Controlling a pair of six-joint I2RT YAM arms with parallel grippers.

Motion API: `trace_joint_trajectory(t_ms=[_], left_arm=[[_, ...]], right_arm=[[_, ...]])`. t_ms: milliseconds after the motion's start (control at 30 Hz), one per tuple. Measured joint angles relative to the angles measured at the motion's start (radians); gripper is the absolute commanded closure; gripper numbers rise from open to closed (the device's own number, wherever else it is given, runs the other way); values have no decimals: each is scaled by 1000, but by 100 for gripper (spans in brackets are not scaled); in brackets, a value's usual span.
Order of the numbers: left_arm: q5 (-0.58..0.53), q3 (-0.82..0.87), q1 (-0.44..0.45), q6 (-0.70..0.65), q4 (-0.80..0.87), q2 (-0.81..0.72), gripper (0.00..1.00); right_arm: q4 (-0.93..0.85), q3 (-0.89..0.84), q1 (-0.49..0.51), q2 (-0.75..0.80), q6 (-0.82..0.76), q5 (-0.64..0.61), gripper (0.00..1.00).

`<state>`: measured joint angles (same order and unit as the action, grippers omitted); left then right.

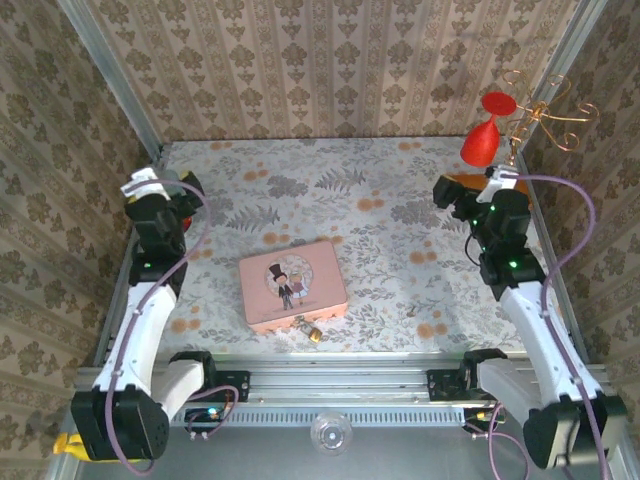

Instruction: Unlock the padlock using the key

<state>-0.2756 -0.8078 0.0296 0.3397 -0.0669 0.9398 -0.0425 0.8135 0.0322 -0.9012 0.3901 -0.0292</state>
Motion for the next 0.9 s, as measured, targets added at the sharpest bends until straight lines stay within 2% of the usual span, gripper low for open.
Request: trace_joint_trajectory(t_ms=[133, 267, 367, 433, 500, 600, 667, 767, 900], left_arm=[[158, -14, -76, 148, 150, -101, 0], [421, 140, -153, 249, 122, -233, 0], [587, 161, -156, 270, 154, -206, 0], [644, 153, -114, 257, 199, -166, 0], [647, 146, -15, 225, 262, -152, 0], [584, 116, 216, 158, 351, -153, 0], [522, 91, 368, 124, 387, -151, 0], [426, 66, 551, 89, 405, -130, 0], [299, 64, 747, 58, 400, -74, 0]], right_arm=[[-138, -2, -12, 111, 114, 27, 0], [-237, -4, -15, 150, 166, 97, 0], [-320, -4, -14, 149, 192, 145, 1], [-385, -3, -8, 143, 200, 165, 2], [-449, -1, 5, 133, 212, 174, 3], [-528, -1, 52, 122, 232, 174, 4], [-567, -1, 112, 126, 258, 166, 5], [-603, -8, 219, 146, 306, 130, 7], [-645, -55, 335, 177, 386, 70, 11]])
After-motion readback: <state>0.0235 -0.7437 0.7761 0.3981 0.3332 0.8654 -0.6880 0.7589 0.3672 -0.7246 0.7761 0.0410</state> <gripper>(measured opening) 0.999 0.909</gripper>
